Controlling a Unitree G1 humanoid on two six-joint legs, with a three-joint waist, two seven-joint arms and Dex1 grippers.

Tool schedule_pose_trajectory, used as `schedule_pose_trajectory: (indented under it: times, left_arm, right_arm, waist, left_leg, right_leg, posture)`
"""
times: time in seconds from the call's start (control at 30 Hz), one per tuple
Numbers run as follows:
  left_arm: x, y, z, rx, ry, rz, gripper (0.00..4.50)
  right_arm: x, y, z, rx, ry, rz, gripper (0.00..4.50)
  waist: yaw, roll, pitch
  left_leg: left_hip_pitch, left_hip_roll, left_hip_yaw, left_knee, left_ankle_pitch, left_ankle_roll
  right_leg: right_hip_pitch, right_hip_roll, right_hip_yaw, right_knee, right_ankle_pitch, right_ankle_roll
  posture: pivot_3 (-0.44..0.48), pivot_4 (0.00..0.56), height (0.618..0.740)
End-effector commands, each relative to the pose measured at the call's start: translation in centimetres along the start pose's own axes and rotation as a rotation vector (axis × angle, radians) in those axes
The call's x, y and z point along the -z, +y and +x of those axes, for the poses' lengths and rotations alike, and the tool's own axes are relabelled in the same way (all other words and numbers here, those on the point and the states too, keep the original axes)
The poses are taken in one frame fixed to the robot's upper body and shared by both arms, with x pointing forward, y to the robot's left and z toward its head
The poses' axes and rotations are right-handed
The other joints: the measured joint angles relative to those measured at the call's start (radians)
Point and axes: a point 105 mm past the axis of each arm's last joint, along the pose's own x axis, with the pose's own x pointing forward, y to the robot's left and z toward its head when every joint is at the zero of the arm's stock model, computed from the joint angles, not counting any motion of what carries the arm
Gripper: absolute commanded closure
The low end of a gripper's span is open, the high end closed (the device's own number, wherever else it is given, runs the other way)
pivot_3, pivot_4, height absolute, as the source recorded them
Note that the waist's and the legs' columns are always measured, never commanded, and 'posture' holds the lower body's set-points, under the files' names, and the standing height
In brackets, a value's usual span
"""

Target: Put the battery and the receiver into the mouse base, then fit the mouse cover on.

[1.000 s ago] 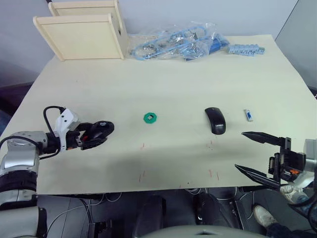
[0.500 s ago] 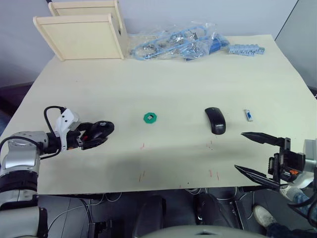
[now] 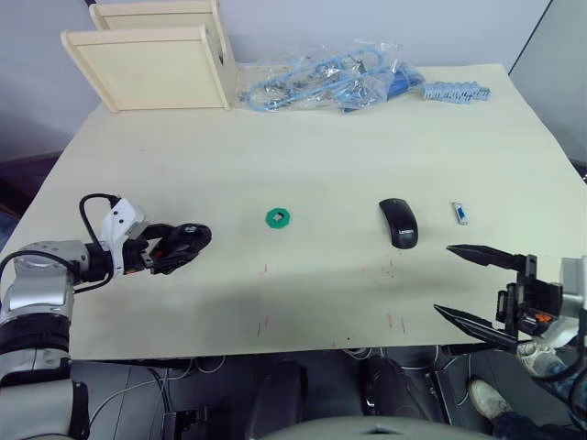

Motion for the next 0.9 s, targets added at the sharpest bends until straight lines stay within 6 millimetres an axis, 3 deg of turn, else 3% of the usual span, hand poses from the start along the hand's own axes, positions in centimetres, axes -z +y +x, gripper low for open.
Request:
schedule_pose_trajectory:
  times: [0.03,0.07,0.27,0.5,0.67,0.77,0.9]
  left_arm:
    - [-0.9,0.3,-0.5,-0.008,-0.037,0.015,1.35]
    - [-1.0,0.3,-0.5,-0.005,-0.038,0.014,1.58]
    - [-2.4,-0.4,-1.3,0.034,-0.097,0.021,1.57]
    - [-6.3,-5.8,-0.9,0.236,-0.144,0.112,1.57]
    - [-7.2,-8.4,0.0,0.306,-0.107,0.156,1.57]
    - [-9.5,-11.1,1.5,0.373,-0.159,0.203,1.57]
    - [-10.7,-13.9,3.4,0.401,-0.144,0.310,1.57]
  right_arm:
    - [-0.4,0.2,0.1,-0.013,-0.019,-0.023,0.00]
    - [-0.4,0.1,0.1,-0.013,-0.019,-0.023,0.00]
    - [-0.5,0.1,0.1,-0.009,-0.017,-0.023,0.00]
    - [-0.2,-0.2,-0.3,0.007,-0.005,-0.021,0.00]
    - [-0.1,-0.4,-0.5,0.012,0.001,-0.020,0.00]
    - [-0.1,-0.5,-1.0,0.014,0.015,-0.021,0.00]
    - [-0.1,-0.4,-1.7,0.013,0.034,-0.020,0.00]
  waist:
    - [0.000,0.000,0.000]
    - [0.000,0.000,0.000]
    - [0.000,0.000,0.000]
    - [0.001,0.000,0.000]
    - [0.001,0.000,0.000]
    - [0.001,0.000,0.000]
    - [0.003,0.000,0.000]
  left_leg:
    - [0.000,0.000,0.000,0.000,0.000,0.000]
    - [0.000,0.000,0.000,0.000,0.000,0.000]
    - [0.000,0.000,0.000,0.000,0.000,0.000]
    - [-0.001,0.002,0.000,0.000,0.000,0.000]
    - [0.000,0.001,0.000,0.000,0.000,0.000]
    - [0.000,0.001,0.000,0.000,0.000,0.000]
    - [-0.001,0.000,0.000,0.001,0.000,0.000]
  right_leg:
    - [0.000,0.000,0.000,0.000,0.000,0.000]
    - [0.000,0.000,0.000,0.000,0.000,0.000]
    - [0.000,0.000,0.000,0.000,0.000,0.000]
    - [0.000,-0.001,0.000,0.000,0.000,0.000]
    - [0.000,-0.001,0.000,0.000,0.000,0.000]
    - [0.000,0.000,0.000,0.000,0.000,0.000]
    - [0.000,-0.001,0.001,0.000,0.000,0.000]
  posture:
    - [0.000,0.150,0.740]
    - [0.000,0.150,0.740]
    - [0.000,0.150,0.740]
    - [0.000,0.150,0.740]
    - [0.000,0.150,0.740]
    - [0.000,0.150,0.740]
    - [0.000,0.150,0.740]
